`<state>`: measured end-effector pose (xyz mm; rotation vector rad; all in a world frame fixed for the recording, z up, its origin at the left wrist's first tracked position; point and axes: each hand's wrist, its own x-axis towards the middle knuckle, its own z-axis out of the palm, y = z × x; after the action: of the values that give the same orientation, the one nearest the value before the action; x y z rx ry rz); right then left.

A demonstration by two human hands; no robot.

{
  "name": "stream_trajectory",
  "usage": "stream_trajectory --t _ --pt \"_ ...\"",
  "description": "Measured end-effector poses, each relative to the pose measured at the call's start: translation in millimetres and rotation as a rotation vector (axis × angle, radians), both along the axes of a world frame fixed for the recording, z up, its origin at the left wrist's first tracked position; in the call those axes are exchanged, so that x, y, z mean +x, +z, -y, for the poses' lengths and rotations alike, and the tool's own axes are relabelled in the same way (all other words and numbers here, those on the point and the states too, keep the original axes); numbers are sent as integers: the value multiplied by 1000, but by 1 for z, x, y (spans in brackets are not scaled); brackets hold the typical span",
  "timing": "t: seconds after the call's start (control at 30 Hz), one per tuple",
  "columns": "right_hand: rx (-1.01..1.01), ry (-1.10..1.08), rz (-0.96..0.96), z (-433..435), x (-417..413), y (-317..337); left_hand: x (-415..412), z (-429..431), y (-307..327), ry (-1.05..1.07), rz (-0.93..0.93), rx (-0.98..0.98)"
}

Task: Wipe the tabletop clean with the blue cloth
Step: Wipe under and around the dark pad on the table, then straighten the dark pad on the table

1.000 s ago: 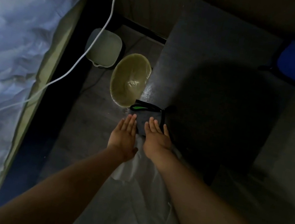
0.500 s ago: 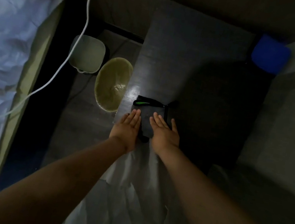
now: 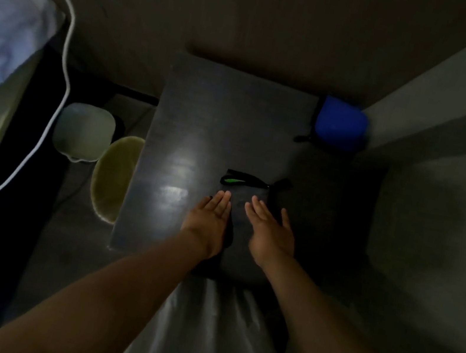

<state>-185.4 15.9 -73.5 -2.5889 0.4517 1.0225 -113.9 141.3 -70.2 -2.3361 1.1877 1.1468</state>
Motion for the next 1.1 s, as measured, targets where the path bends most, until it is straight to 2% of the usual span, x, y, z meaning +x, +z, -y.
stream_trajectory --t 0.43,0.57,0.67,0.73,0.77,0.83,0.93,1.1 --pt "-185 16 -50 142 -5 -3 2 145 -8 -36 -22 -117" --pt "-153 20 -13 171 -5 0 3 172 -10 6 -43 -182" --pt "-105 -179 172 177 0 3 4 174 -9 266 -114 -380" --pt "-172 -374 303 180 4 3 8 171 -12 505 -64 -496" --pt "-212 -471 330 182 5 2 12 170 -14 619 -9 -522" --pt "-203 -653 267 185 5 -1 20 170 -18 782 65 -515" --pt "-35 -861 88 188 8 -14 29 175 -23 785 71 -457" --pt "43 -919 77 193 12 -31 31 189 -29 832 34 -406"
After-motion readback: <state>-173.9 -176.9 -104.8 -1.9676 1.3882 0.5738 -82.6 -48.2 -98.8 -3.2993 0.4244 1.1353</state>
